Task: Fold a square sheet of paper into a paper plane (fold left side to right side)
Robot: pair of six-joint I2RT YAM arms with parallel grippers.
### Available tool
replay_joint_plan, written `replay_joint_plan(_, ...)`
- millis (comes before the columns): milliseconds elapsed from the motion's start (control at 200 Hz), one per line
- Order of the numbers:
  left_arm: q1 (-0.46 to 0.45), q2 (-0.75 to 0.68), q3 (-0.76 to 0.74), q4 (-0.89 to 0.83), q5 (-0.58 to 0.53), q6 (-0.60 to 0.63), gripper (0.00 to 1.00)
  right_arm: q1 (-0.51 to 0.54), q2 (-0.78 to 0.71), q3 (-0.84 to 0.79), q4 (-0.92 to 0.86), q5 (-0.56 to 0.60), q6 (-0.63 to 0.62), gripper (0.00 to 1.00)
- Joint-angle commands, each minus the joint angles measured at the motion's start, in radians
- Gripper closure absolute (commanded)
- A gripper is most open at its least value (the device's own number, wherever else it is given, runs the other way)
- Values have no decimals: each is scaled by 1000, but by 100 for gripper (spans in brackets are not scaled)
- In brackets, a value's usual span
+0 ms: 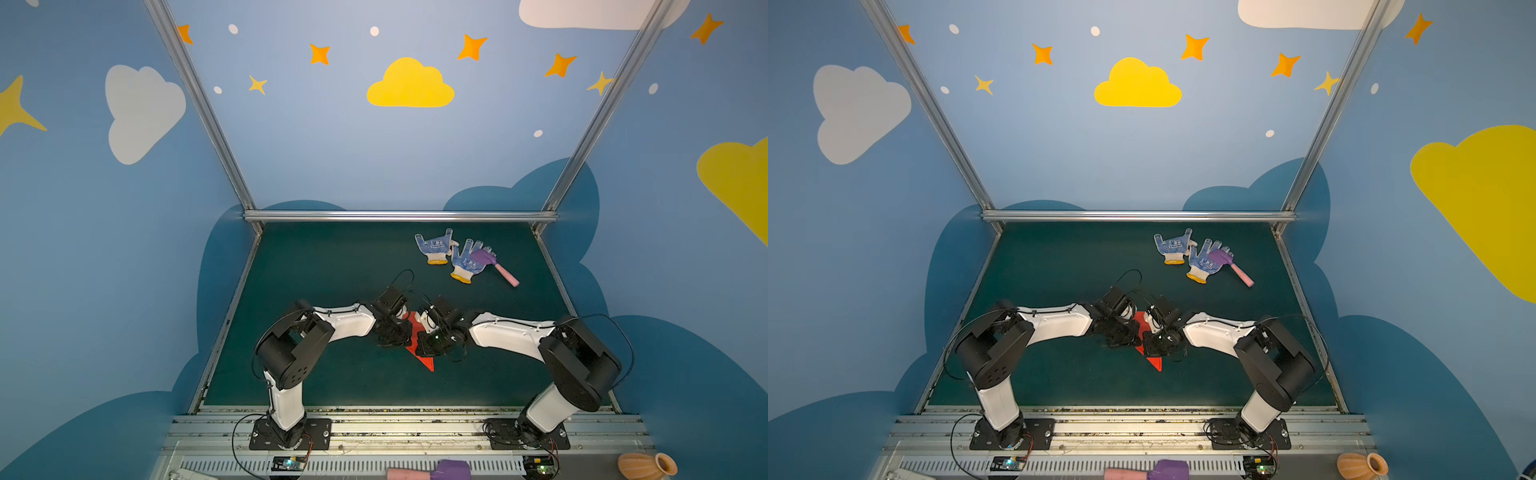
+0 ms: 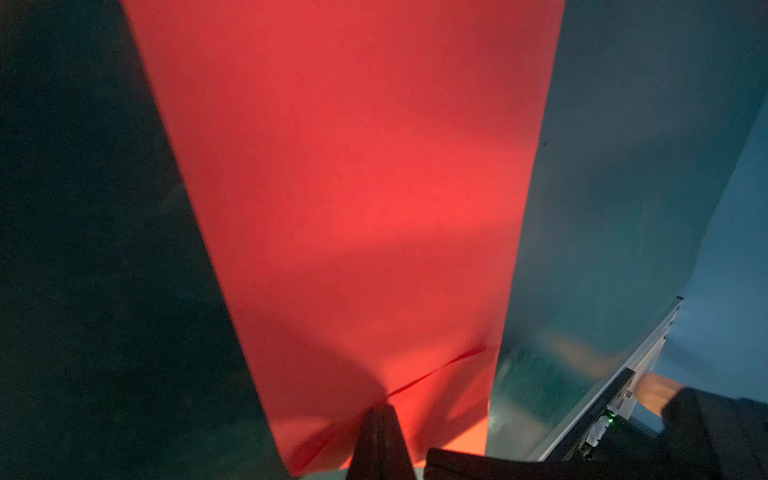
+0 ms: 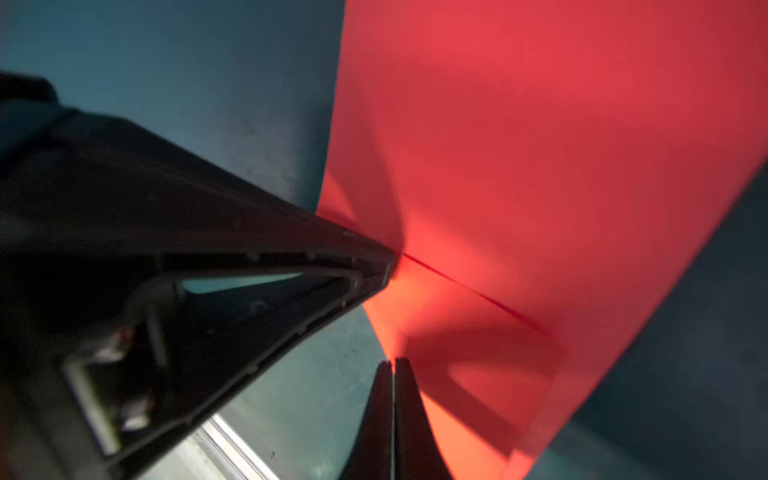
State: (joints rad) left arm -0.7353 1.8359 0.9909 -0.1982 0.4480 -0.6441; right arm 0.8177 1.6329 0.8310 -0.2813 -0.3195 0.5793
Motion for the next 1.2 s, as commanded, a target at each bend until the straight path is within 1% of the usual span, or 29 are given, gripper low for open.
replay_joint_plan(0, -17, 43, -38, -32, -37, -2, 96, 11, 3, -33, 10, 0, 6, 100)
replay_joint_plan(255, -16, 36, -38, -35, -39, -2, 96, 13, -59, -149, 22, 21, 29, 100)
replay_joint_plan(466, -15, 33, -37, -37, -45, 0, 96, 11, -147, -263, 20, 40, 61, 100)
replay_joint_plan(601, -14, 30, -37, -38, -46, -3, 96, 5, -216, -322, -8, 59, 84, 100)
replay_joint_plan(791, -16, 10, -45, -33, -48, -27, 96, -26, -335, -360, -89, 94, 106, 100)
replay_joint_plan(896, -18, -4, -51, -20, -41, -45, 96, -48, -398, -346, -124, 89, 110, 100)
replay_joint_plan(1001, -21, -24, -45, -15, -36, -56, 96, -56, -427, -284, -158, 75, 91, 100)
replay_joint_plan(1121, -22, -47, -24, -24, -29, -59, 96, -59, -390, -187, -174, 60, 54, 100)
replay_joint_plan(1196, -23, -63, -3, -36, -28, -57, 92, -58, -341, -118, -166, 51, 32, 100)
